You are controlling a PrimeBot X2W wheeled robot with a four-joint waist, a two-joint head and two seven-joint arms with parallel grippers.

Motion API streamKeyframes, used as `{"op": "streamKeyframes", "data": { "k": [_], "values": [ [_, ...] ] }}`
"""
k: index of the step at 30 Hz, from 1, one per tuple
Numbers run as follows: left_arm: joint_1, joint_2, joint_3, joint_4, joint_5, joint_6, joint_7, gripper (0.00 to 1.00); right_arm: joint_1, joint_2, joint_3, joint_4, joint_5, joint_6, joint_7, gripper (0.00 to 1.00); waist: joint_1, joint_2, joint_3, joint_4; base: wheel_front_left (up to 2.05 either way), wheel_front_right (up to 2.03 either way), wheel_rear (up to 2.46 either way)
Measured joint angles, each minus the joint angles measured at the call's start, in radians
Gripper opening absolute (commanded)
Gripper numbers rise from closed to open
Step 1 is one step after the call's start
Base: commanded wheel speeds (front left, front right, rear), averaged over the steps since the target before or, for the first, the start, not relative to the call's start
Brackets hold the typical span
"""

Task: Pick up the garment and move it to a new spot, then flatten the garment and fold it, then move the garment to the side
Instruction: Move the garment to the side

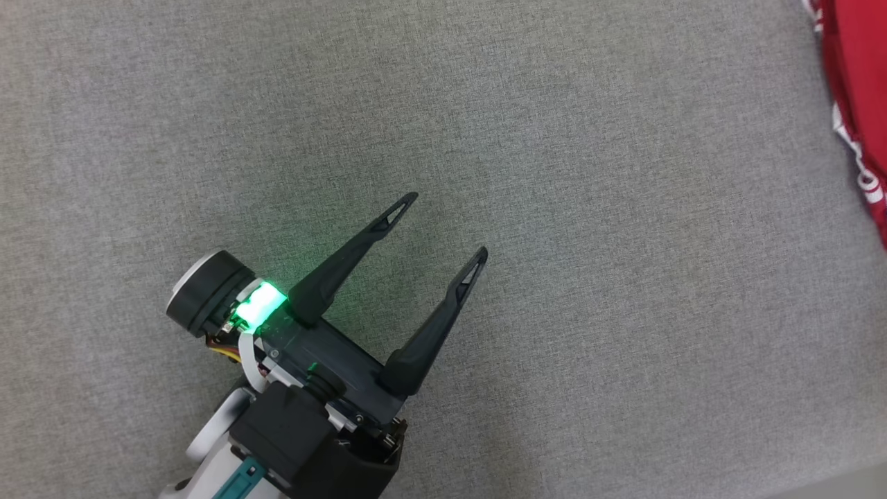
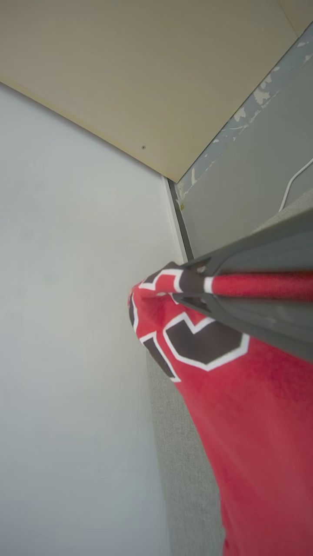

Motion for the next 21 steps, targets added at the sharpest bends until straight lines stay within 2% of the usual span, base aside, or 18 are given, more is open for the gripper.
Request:
{"op": "streamKeyframes", "data": {
  "k": [7,8,9,10,14,17,19,21],
  "values": [
    [-0.009,0.002,-0.012,-0.020,-0.001,0.000,0.012,1.00,-0.009,0.002,-0.047,0.072,-0.088,0.000,0.000,0.00,0.0000,-0.0001,-0.005,0.008,0.00,0.00,0.00],
    [-0.010,0.002,-0.013,-0.020,-0.002,0.000,0.012,1.00,-0.014,0.006,-0.052,0.088,-0.097,0.000,0.000,0.05,0.0000,-0.0001,-0.006,0.010,0.00,0.00,0.00],
    [-0.010,0.003,-0.014,-0.020,-0.002,0.000,0.013,1.00,-0.022,0.013,-0.058,0.102,-0.106,0.000,0.000,0.39,0.0000,-0.0001,-0.007,0.013,0.00,0.00,0.00],
    [-0.010,0.005,-0.015,-0.021,-0.002,0.000,0.015,1.00,-0.027,0.019,-0.070,0.109,-0.131,0.000,0.000,1.00,0.0000,0.0000,-0.008,0.016,0.00,0.00,0.00],
    [-0.011,0.006,-0.013,-0.023,-0.003,0.010,0.019,1.00,-0.053,0.043,-0.162,0.050,-0.255,0.000,0.000,1.00,0.0000,-0.0001,-0.018,0.023,0.00,0.00,0.00],
    [-0.003,0.004,-0.005,-0.005,-0.017,0.021,0.014,1.00,-0.046,0.097,-0.195,-0.032,-0.350,0.000,0.000,1.00,-0.0001,-0.0001,-0.036,0.025,0.00,0.00,0.00],
    [0.010,-0.006,0.007,0.013,-0.039,0.036,0.006,1.00,-0.031,0.146,-0.170,-0.084,-0.359,0.000,0.000,1.00,-0.0001,-0.0001,-0.054,0.027,0.00,0.00,0.00],
    [0.031,-0.020,0.021,0.052,-0.078,0.048,0.000,1.00,0.000,0.186,-0.103,-0.127,-0.356,0.000,0.000,1.00,-0.0001,-0.0001,-0.077,0.030,0.00,0.00,0.00]
  ]
}}
